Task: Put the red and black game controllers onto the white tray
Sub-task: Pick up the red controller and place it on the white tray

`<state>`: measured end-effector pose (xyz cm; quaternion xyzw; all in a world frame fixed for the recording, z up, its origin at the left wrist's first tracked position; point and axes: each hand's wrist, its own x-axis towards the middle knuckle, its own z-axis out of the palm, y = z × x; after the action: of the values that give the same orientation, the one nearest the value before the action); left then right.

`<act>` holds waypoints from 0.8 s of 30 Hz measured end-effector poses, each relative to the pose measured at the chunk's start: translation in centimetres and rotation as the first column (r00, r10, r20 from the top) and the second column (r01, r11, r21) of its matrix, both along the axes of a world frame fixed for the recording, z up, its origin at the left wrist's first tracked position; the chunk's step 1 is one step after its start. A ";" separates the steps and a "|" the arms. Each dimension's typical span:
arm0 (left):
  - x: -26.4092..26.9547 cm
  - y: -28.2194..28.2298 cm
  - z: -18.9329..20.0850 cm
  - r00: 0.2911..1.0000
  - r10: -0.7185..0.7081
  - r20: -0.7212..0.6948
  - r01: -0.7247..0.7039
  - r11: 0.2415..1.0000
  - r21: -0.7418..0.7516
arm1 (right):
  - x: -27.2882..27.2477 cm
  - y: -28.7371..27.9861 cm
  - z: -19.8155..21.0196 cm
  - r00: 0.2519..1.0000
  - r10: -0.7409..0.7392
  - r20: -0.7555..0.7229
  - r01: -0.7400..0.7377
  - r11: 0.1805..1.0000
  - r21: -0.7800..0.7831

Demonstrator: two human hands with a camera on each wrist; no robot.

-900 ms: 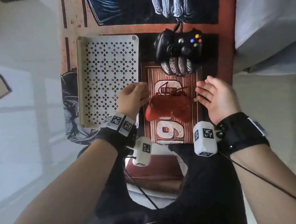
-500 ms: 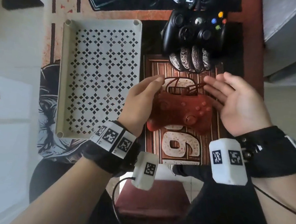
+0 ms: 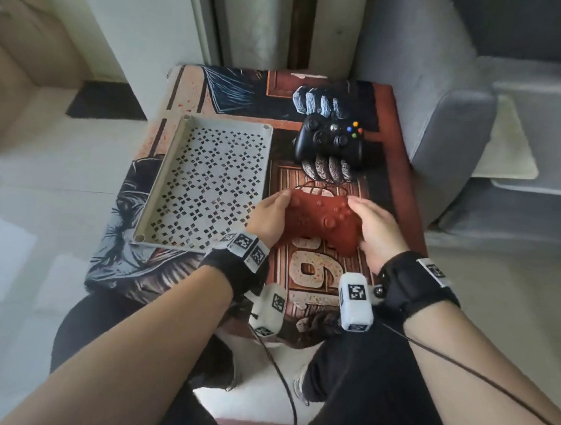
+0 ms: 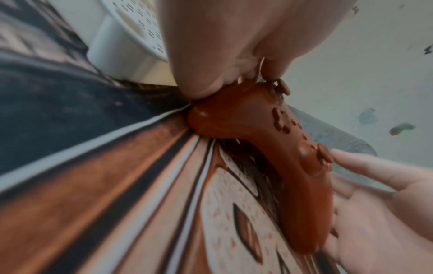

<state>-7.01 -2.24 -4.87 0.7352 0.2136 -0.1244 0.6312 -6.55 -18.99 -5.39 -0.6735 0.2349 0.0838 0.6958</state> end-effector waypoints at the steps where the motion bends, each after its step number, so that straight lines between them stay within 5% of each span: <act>1: -0.2 -0.1 0.2 1.000 0.002 0.003 -0.002 1.000 0.003 | -0.2 0.2 -0.1 1.000 -0.001 0.001 0.001 1.000 -0.005; 12: -0.4 -0.5 1.5 0.999 0.041 -0.018 -0.041 0.999 -0.002 | -0.5 1.7 0.6 0.985 -0.166 -0.035 0.169 0.982 0.084; 24: 1.2 1.9 5.2 0.996 0.073 0.041 -0.073 0.997 -0.010 | 0.0 3.2 4.0 0.994 -0.099 0.051 0.093 0.990 0.110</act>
<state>-5.83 -0.35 0.38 0.7266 0.2268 -0.0869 0.6427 -6.52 -15.81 -1.40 -0.6250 0.2425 0.0441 0.7407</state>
